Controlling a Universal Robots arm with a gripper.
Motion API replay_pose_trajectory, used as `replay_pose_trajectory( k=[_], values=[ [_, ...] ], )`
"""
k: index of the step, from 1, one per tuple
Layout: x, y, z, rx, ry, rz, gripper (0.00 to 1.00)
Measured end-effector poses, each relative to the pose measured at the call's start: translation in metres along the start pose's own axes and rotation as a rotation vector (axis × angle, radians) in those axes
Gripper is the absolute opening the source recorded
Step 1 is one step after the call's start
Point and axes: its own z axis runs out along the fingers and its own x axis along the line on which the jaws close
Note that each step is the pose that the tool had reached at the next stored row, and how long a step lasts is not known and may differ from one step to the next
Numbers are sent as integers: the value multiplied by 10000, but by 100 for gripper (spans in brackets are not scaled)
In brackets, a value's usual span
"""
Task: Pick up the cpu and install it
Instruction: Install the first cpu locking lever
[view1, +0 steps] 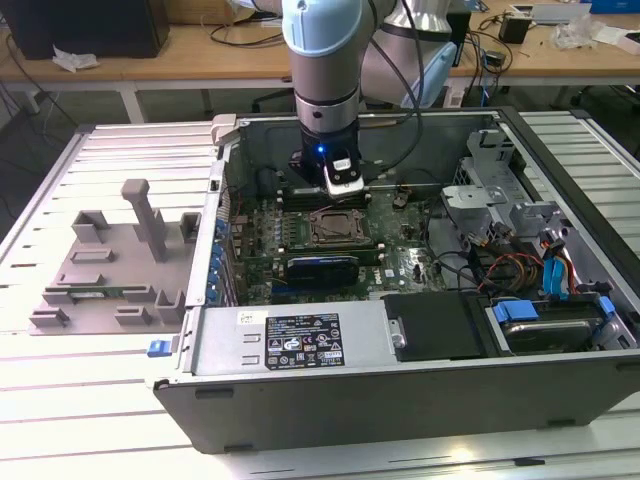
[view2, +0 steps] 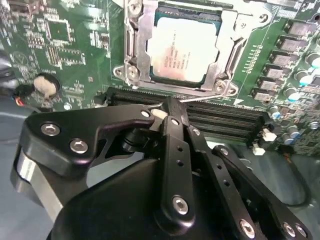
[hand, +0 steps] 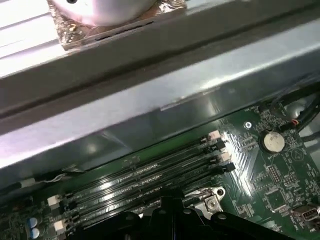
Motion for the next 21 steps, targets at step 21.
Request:
replay_pose_trajectory(
  k=[21],
  values=[
    [23,31,94,52,-91,-578,11]
  ],
)
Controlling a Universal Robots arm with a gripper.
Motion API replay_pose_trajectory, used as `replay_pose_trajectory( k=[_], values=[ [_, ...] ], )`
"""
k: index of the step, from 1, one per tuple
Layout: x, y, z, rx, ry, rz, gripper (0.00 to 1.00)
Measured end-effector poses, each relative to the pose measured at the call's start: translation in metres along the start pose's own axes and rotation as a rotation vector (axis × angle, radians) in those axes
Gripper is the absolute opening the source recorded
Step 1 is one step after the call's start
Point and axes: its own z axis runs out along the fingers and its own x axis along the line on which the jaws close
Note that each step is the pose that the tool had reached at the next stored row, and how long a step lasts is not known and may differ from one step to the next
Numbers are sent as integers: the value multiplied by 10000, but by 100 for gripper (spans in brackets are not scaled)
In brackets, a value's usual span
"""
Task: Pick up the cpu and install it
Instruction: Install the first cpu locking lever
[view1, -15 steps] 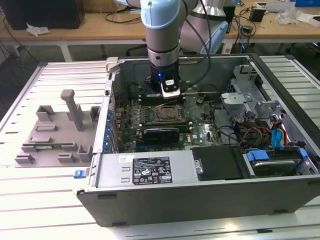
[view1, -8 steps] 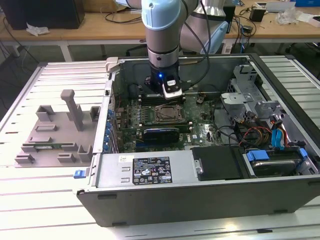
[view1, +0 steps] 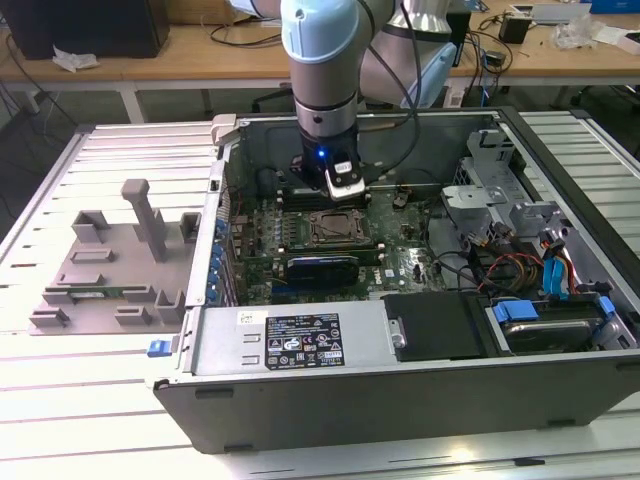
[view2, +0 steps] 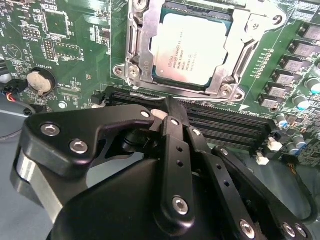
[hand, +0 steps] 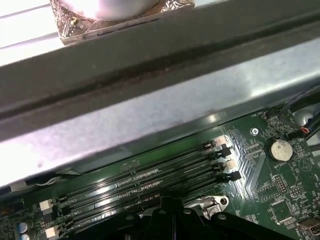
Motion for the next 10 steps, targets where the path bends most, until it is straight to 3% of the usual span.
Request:
replay_pose_trajectory(
  k=[10],
  values=[
    [-12,-5,46,114,-43,-16,11]
  ],
)
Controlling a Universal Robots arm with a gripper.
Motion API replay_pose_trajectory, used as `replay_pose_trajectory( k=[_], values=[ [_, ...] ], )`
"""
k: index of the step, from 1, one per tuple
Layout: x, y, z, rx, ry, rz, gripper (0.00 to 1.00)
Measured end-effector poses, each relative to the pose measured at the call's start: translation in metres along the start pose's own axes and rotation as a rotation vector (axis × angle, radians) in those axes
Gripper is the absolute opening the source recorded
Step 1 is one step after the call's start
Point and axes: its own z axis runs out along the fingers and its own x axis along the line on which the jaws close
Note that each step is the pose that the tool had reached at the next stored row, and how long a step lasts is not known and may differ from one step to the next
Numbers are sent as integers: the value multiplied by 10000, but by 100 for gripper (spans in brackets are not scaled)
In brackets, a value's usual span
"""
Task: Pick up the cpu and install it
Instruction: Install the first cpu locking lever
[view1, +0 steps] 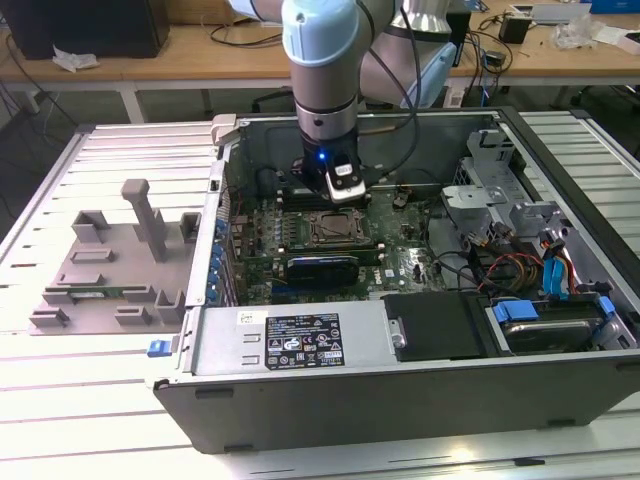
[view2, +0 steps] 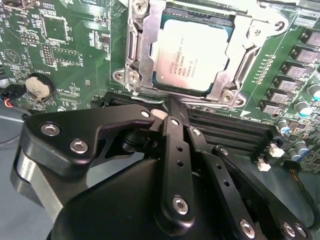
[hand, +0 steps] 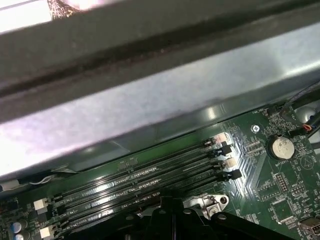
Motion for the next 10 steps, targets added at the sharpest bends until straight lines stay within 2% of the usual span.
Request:
replay_pose_trajectory(
  k=[6,10],
  values=[
    [-12,4,6,10,-5,0,11],
    [-14,12,-35,9,-5,0,11]
  ],
)
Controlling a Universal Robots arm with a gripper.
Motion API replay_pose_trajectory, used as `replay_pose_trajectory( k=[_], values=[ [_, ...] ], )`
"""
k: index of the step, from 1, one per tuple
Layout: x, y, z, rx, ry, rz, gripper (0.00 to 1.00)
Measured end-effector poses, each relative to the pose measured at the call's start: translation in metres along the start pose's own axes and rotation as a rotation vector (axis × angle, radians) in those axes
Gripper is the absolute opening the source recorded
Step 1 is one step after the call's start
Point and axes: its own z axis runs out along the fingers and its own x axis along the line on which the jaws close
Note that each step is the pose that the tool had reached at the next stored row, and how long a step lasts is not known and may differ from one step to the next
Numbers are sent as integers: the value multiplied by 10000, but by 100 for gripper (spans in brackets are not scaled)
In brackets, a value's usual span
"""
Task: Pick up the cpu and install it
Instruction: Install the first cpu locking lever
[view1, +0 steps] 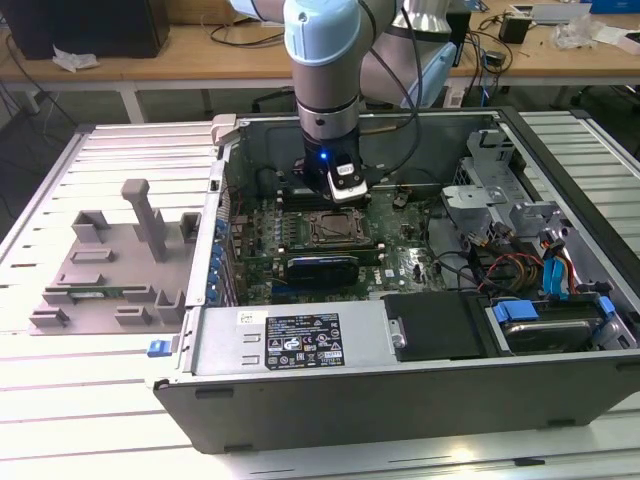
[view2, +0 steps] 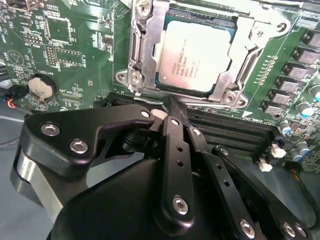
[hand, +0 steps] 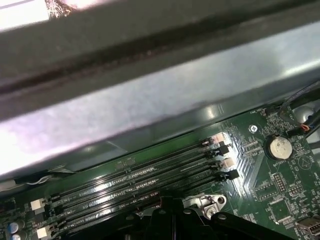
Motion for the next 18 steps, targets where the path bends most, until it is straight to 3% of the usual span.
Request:
replay_pose_trajectory(
  k=[3,5,8,9,10,15,18],
  values=[
    [-2,10,-44,-6,-14,-3,11],
    [6,7,-46,-64,-179,-36,11],
    [32,-2,-49,-130,-346,-104,11],
    [32,-3,-48,-146,-367,-165,11],
    [34,-4,-46,-181,-335,-513,11],
    [44,-5,-46,-183,-338,-520,11],
    [49,-4,-34,-211,-411,-546,11]
  ],
)
